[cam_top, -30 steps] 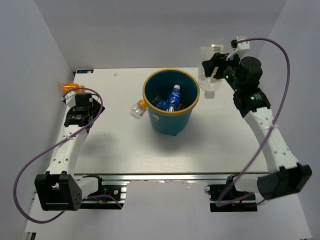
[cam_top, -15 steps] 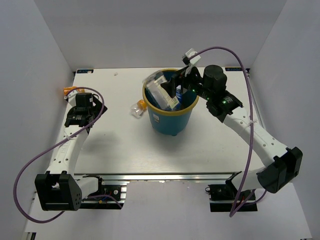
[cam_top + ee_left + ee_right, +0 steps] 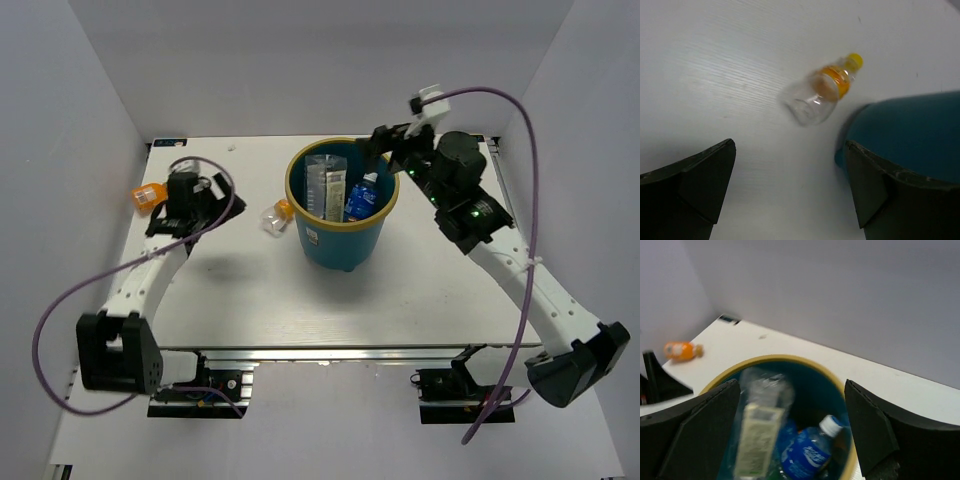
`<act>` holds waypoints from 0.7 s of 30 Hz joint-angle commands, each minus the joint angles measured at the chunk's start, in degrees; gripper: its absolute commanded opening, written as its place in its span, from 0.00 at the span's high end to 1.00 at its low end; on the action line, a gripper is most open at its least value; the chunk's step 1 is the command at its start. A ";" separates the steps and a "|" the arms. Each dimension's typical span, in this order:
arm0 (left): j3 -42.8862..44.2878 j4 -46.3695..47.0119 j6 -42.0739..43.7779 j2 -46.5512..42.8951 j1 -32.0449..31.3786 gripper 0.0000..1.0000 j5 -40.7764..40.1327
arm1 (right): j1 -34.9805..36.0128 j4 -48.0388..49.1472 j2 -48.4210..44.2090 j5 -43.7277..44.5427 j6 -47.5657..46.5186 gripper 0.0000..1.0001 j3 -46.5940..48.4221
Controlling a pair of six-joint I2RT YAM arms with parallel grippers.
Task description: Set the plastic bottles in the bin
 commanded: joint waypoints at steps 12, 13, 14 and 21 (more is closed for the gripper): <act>26.24 3.07 29.60 37.12 -9.04 0.02 21.39 | -23.36 -7.82 -13.80 4.42 9.95 0.11 -14.79; 27.56 2.11 31.09 38.54 -9.13 0.02 21.05 | -24.14 -7.64 -13.89 3.37 9.96 0.11 -15.67; 28.79 0.10 31.63 39.69 -9.04 0.02 20.96 | -24.33 -7.64 -13.89 2.05 9.87 0.11 -16.72; 26.45 0.69 35.41 42.78 -9.21 0.02 21.23 | -25.64 -7.29 -13.18 0.55 11.01 0.11 -19.10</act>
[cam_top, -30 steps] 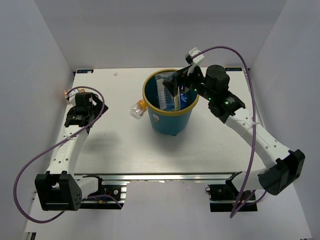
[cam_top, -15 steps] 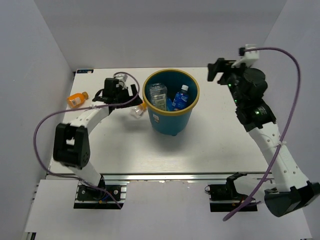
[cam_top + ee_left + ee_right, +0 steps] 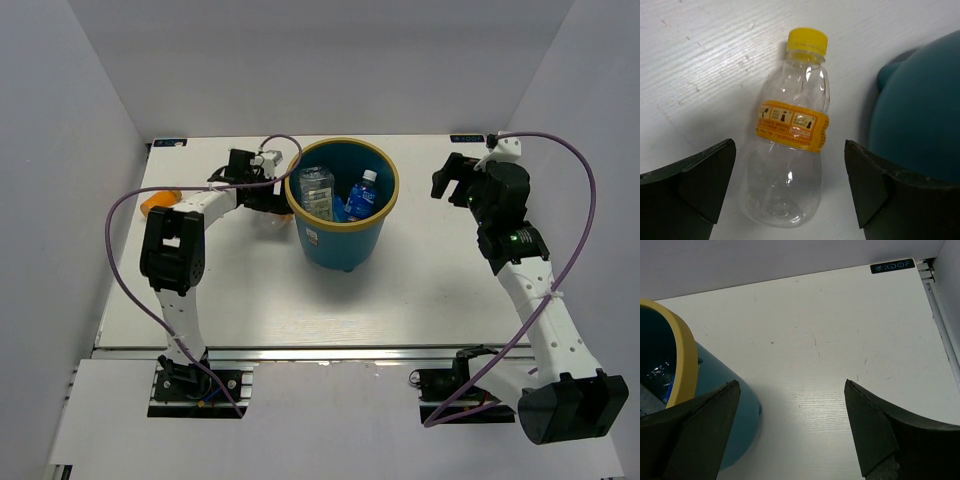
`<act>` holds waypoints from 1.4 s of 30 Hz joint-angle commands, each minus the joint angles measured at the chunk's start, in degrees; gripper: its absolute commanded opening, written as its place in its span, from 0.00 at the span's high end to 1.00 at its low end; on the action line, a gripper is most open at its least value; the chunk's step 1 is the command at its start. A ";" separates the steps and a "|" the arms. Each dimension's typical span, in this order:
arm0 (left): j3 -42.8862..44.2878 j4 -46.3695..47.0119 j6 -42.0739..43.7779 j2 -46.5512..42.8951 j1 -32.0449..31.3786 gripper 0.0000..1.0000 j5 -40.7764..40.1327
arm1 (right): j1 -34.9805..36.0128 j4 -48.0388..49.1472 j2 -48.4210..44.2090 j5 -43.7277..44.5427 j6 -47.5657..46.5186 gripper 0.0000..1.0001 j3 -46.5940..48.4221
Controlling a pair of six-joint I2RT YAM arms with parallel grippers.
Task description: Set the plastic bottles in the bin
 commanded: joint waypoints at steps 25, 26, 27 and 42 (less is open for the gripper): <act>-2.30 2.56 -16.95 -36.47 -0.21 0.58 -15.75 | -4.29 -0.37 -5.67 -1.64 7.90 0.11 -17.84; -2.29 3.96 -17.39 -37.53 -0.47 0.55 -13.48 | -4.38 -0.37 -5.93 -1.20 7.90 0.11 -18.19; -1.77 5.02 -18.18 -38.41 -1.08 0.54 -11.37 | -4.46 -0.37 -6.37 -0.85 7.73 0.11 -18.98; 4.30 -0.77 -13.79 -34.11 -27.98 0.42 -16.70 | -5.08 -0.46 -9.01 -0.32 6.67 0.11 -20.22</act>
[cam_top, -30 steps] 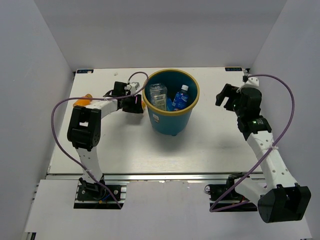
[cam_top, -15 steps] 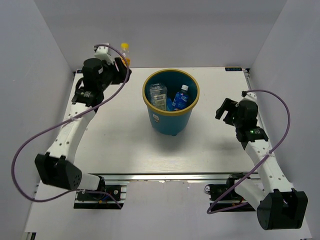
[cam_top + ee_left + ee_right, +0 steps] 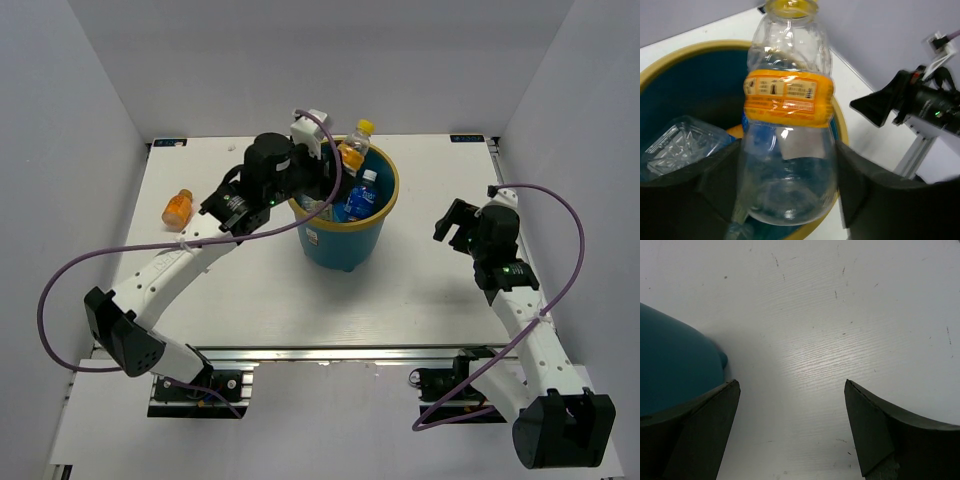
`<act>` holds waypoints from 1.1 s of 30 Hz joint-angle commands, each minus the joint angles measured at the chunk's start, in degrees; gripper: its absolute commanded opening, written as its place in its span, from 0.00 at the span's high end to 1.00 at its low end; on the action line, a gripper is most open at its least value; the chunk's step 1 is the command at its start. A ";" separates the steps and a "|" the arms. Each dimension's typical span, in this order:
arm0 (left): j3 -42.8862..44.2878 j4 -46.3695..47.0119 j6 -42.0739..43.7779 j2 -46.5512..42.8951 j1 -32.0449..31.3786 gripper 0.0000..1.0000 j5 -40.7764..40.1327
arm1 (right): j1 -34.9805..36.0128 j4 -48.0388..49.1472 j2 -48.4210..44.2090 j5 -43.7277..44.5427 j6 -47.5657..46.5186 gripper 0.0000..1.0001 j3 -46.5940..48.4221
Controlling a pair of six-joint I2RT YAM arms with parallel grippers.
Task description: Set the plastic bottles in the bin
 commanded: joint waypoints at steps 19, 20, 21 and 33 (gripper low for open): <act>3.81 -10.31 -4.06 -2.03 22.02 0.02 -16.97 | -0.64 2.07 -0.99 -1.16 -0.67 0.11 -1.13; 2.57 -9.78 -4.93 -1.95 24.69 0.02 -16.52 | -0.64 2.34 -1.16 -1.25 -0.59 0.11 -1.23; 1.52 -8.99 -5.29 -1.34 26.72 0.02 -17.13 | -0.64 2.43 -1.16 -1.25 -0.67 0.11 -1.31; -5.60 -7.59 -8.20 12.11 49.33 0.02 -10.20 | -0.82 4.10 1.21 -4.23 -0.67 0.11 -1.84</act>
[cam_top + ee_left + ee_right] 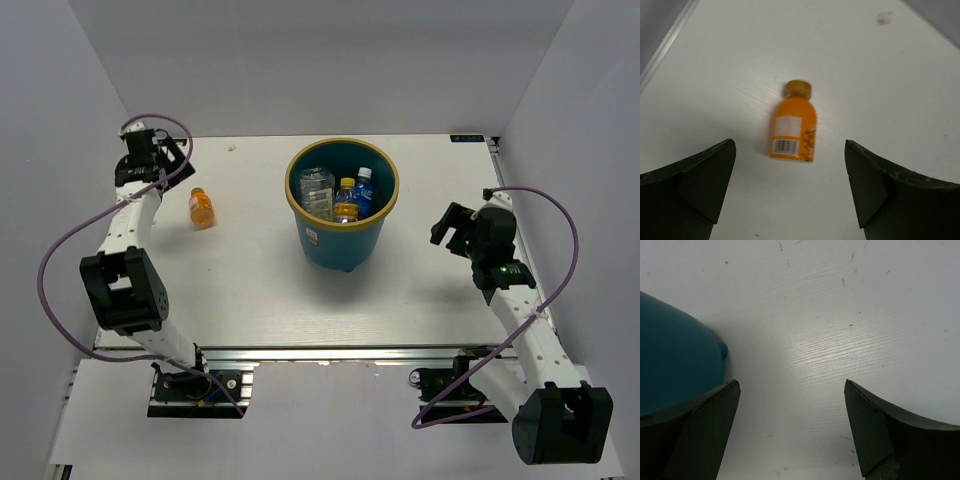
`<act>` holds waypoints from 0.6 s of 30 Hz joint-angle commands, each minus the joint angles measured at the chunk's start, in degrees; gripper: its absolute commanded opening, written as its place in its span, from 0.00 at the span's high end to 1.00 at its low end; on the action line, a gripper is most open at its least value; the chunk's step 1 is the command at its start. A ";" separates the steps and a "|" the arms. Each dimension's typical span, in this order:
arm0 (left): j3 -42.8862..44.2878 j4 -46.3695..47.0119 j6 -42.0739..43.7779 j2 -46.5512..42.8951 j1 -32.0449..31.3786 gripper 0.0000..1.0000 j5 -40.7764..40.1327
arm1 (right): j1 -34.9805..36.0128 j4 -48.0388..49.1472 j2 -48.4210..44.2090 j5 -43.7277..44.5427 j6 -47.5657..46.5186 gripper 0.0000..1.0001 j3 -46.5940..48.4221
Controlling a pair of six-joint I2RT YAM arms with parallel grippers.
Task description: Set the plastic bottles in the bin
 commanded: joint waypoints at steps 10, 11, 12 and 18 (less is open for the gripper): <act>-2.62 4.80 -4.65 16.30 0.98 0.02 12.16 | -0.49 3.53 1.02 -0.45 -1.18 0.11 -0.46; -2.71 6.20 -5.26 18.05 0.98 0.02 13.56 | -0.49 3.36 1.02 -0.19 -1.26 0.11 -0.46; -2.88 6.74 -5.53 18.94 0.98 0.02 13.84 | -0.58 3.44 1.10 0.34 -1.27 0.11 -0.55; -4.64 8.33 -7.20 23.51 0.89 0.06 13.67 | -0.49 3.88 1.28 0.61 -1.18 0.11 -0.64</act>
